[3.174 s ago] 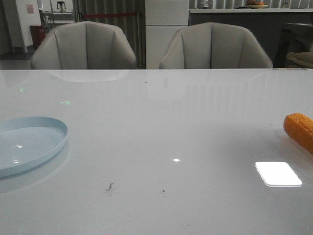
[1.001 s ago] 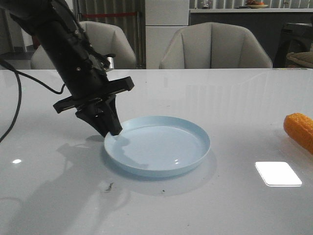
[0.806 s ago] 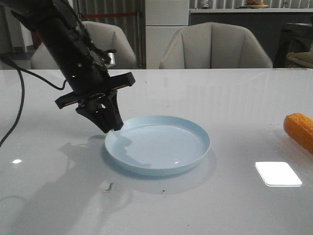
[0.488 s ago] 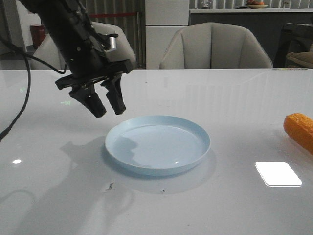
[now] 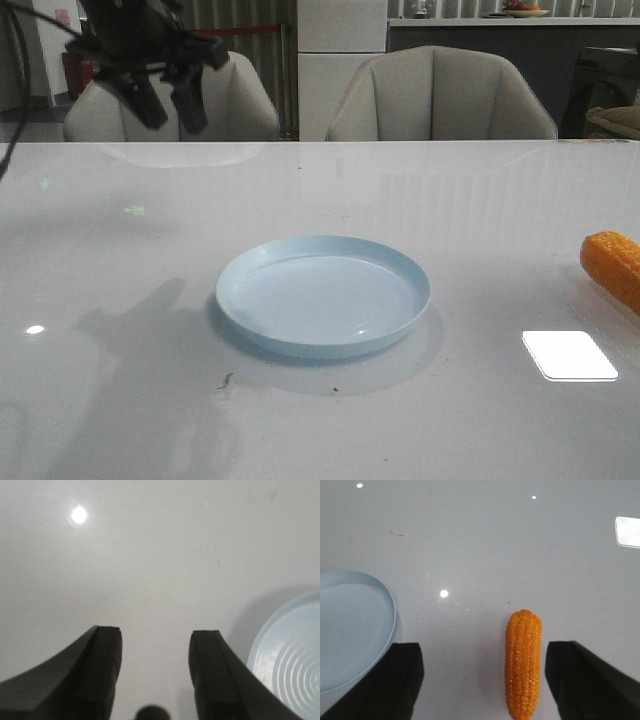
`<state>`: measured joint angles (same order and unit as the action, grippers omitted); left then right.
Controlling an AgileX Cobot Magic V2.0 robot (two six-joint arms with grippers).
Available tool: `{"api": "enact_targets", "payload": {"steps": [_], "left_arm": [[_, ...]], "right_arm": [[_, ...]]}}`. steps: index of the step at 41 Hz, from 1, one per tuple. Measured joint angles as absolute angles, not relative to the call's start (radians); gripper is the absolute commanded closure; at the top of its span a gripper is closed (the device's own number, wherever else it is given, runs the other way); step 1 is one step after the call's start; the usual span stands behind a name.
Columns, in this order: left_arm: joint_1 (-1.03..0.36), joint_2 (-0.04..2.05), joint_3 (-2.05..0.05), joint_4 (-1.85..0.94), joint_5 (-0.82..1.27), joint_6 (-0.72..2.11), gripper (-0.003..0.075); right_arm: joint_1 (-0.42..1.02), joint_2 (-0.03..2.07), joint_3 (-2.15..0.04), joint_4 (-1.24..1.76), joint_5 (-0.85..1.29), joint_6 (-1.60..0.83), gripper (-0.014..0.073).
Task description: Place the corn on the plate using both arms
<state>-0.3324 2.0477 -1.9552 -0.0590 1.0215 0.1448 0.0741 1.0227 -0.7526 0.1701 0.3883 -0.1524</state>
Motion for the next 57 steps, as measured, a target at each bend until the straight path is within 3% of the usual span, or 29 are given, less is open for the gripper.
{"api": "enact_targets", "payload": {"steps": [18, 33, 46, 57], "left_arm": [[-0.252, 1.692, -1.848, 0.027, 0.839, 0.141, 0.034], [-0.041, 1.306, -1.295, 0.035, 0.602, 0.141, 0.034], [-0.024, 0.978, -0.813, 0.024, 0.423, 0.141, 0.034], [-0.024, 0.839, -0.643, -0.012, 0.409, 0.141, 0.034]], "right_arm": [[0.074, 1.023, -0.753, 0.17, 0.39, -0.152, -0.0013], [0.074, 1.023, -0.753, 0.17, 0.39, -0.152, -0.0013], [0.074, 1.023, -0.753, 0.17, 0.396, -0.152, -0.0013], [0.074, 1.023, -0.753, 0.17, 0.444, -0.152, -0.0013]]}}
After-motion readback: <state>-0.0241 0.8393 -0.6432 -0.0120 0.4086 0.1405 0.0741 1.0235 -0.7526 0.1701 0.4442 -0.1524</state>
